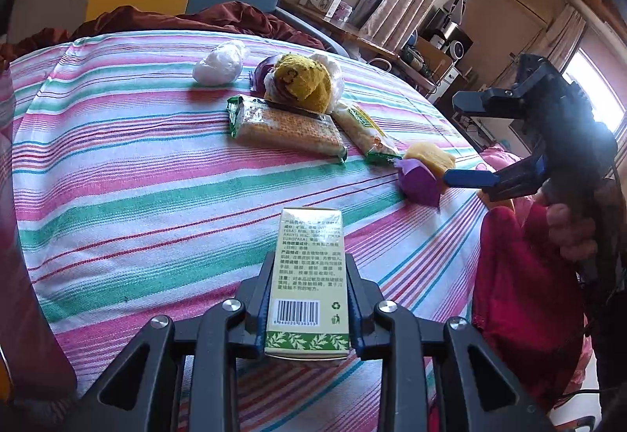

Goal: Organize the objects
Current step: 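Lift juice carton with left tool while right tool grasps purple packet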

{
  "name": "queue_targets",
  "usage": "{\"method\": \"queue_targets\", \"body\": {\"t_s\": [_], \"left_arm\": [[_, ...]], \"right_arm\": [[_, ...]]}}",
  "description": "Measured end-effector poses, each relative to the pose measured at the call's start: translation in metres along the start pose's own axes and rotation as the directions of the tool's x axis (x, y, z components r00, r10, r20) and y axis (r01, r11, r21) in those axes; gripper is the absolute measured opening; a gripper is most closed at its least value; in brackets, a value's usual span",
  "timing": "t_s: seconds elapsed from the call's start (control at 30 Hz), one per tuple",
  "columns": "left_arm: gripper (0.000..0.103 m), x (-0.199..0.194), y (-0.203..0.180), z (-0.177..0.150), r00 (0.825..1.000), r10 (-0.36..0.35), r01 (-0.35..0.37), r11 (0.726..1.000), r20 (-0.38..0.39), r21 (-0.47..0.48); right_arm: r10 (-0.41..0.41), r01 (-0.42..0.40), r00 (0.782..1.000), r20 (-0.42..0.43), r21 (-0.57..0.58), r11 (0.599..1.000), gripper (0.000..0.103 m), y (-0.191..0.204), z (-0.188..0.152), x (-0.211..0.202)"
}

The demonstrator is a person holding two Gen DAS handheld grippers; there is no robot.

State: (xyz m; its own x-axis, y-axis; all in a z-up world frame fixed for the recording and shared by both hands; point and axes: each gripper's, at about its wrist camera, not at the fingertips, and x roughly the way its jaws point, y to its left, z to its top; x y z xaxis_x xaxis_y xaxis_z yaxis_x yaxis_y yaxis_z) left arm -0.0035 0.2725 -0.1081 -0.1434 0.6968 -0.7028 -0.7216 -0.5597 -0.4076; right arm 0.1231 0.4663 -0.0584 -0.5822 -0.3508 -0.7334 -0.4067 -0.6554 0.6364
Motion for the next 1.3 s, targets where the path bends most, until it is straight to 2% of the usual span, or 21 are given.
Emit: {"method": "queue_targets", "body": {"t_s": [0.13, 0.3, 0.37, 0.43, 0.5, 0.57, 0.63, 0.73, 0.8, 0.83, 0.87, 0.93, 1.0, 1.07, 1.1, 1.2, 1.3], "left_arm": [[0.031, 0.001, 0.0, 0.0, 1.0, -0.005, 0.005, 1.0, 0.004, -0.006], [0.031, 0.001, 0.001, -0.001, 1.0, -0.01, 0.01, 1.0, 0.005, -0.01], [0.031, 0.001, 0.001, -0.001, 1.0, -0.01, 0.01, 1.0, 0.002, -0.011], [0.031, 0.001, 0.002, -0.001, 1.0, -0.014, 0.014, 1.0, 0.0, -0.01], [0.031, 0.0, 0.003, -0.001, 1.0, -0.018, 0.018, 1.0, 0.0, -0.013], [0.031, 0.0, 0.003, -0.001, 1.0, -0.018, 0.018, 1.0, -0.001, -0.014], [0.031, 0.0, 0.003, -0.001, 1.0, -0.019, 0.019, 1.0, -0.001, -0.014], [0.031, 0.0, 0.004, -0.001, 1.0, -0.023, 0.023, 1.0, -0.001, -0.017], [0.031, -0.001, 0.004, -0.001, 1.0, -0.025, 0.025, 1.0, -0.002, -0.018], [0.031, -0.001, 0.004, -0.001, 1.0, -0.026, 0.026, 1.0, 0.001, -0.017], [0.031, -0.001, 0.004, -0.002, 1.0, -0.025, 0.025, 1.0, 0.002, -0.016], [0.031, -0.002, 0.003, -0.003, 1.0, -0.023, 0.023, 1.0, 0.004, -0.011], [0.031, -0.002, 0.003, -0.003, 1.0, -0.023, 0.023, 1.0, 0.004, -0.008], [0.031, -0.002, 0.003, -0.003, 1.0, -0.02, 0.02, 1.0, 0.002, -0.003], [0.031, -0.003, 0.002, -0.003, 1.0, -0.017, 0.017, 1.0, 0.002, 0.003], [0.03, -0.004, -0.002, -0.004, 1.0, 0.005, -0.005, 1.0, -0.002, 0.02], [0.03, -0.007, -0.01, -0.006, 0.999, 0.05, -0.05, 0.998, -0.008, 0.046]], "right_arm": [[0.003, -0.004, 1.0, 0.03, 0.028, 1.0, 0.1, -0.005, -0.001, -0.006], [-0.121, 0.121, 0.992, 0.036, 0.011, 0.993, 0.1, 0.003, 0.002, -0.002], [-0.213, 0.214, 0.976, 0.035, -0.025, 0.976, 0.1, 0.01, 0.003, 0.0], [-0.33, 0.331, 0.944, 0.025, -0.128, 0.935, 0.1, 0.026, 0.003, 0.006], [-0.423, 0.413, 0.906, 0.015, -0.253, 0.875, 0.098, 0.043, 0.002, 0.015], [-0.501, 0.469, 0.865, 0.008, -0.368, 0.803, 0.096, 0.057, 0.0, 0.028], [-0.555, 0.491, 0.832, -0.016, -0.445, 0.749, 0.088, 0.061, 0.0, 0.043], [-0.643, 0.543, 0.766, -0.031, -0.505, 0.671, 0.071, 0.058, 0.002, 0.068], [-0.678, 0.562, 0.733, -0.064, -0.505, 0.655, 0.04, 0.048, 0.004, 0.081], [-0.678, 0.564, 0.731, -0.077, -0.491, 0.663, 0.038, 0.045, 0.006, 0.083], [-0.665, 0.562, 0.744, -0.062, -0.479, 0.674, 0.035, 0.047, 0.008, 0.079], [-0.602, 0.521, 0.797, -0.047, -0.45, 0.725, 0.035, 0.054, 0.009, 0.07], [-0.546, 0.476, 0.836, -0.058, -0.417, 0.774, 0.035, 0.053, 0.007, 0.07], [-0.453, 0.394, 0.887, -0.09, -0.366, 0.843, 0.035, 0.047, 0.004, 0.076], [-0.428, 0.376, 0.9, -0.078, -0.355, 0.856, 0.035, 0.044, 0.002, 0.077], [-0.419, 0.376, 0.907, -0.044, -0.362, 0.853, 0.035, 0.044, 0.002, 0.073], [-0.434, 0.389, 0.9, -0.037, -0.377, 0.84, 0.035, 0.044, 0.001, 0.072]]}}
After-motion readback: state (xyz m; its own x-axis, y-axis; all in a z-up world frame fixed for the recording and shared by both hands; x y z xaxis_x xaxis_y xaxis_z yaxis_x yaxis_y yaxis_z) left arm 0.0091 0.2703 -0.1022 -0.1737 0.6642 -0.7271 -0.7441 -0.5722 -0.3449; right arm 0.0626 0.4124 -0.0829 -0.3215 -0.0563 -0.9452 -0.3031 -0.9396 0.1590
